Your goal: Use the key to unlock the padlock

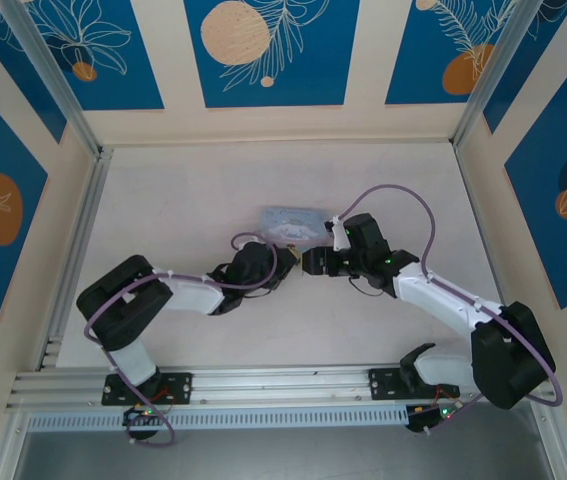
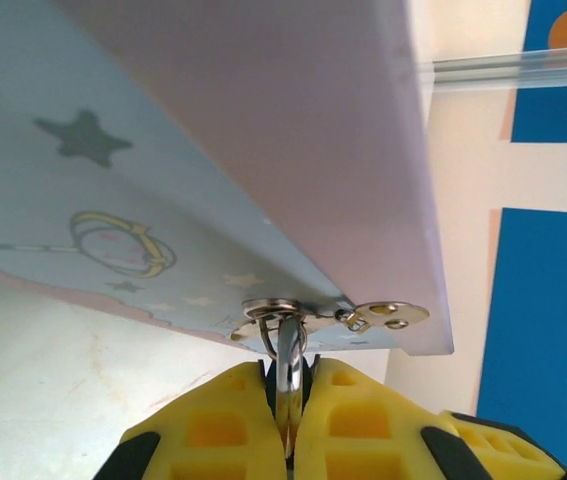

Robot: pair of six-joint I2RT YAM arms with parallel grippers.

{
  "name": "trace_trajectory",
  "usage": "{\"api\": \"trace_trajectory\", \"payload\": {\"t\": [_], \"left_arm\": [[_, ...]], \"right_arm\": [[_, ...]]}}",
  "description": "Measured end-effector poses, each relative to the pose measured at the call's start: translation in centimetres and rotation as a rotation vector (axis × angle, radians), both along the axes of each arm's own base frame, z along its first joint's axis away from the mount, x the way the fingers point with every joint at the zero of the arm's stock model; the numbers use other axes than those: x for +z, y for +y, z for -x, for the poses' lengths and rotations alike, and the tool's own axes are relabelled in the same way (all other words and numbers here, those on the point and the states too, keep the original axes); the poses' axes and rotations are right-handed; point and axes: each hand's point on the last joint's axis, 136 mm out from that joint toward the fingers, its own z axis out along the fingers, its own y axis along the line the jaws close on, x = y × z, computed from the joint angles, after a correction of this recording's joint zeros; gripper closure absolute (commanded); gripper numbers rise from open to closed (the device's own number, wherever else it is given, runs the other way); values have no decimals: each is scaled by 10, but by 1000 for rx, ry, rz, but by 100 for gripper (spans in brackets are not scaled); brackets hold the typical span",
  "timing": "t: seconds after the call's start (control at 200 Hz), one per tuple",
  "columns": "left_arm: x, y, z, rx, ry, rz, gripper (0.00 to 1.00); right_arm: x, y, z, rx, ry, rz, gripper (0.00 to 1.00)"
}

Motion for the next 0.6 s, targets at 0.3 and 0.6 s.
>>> {"api": "trace_trajectory", "payload": {"t": [0.3,0.6], "left_arm": [[-43,15,19,-44,42,-107,35],[-19,47,28,-7,2,-160,6]], "right_arm": [[-36,20,5,-79,196,-82,37],[-14,39,-38,-124,132,-164,37]]}}
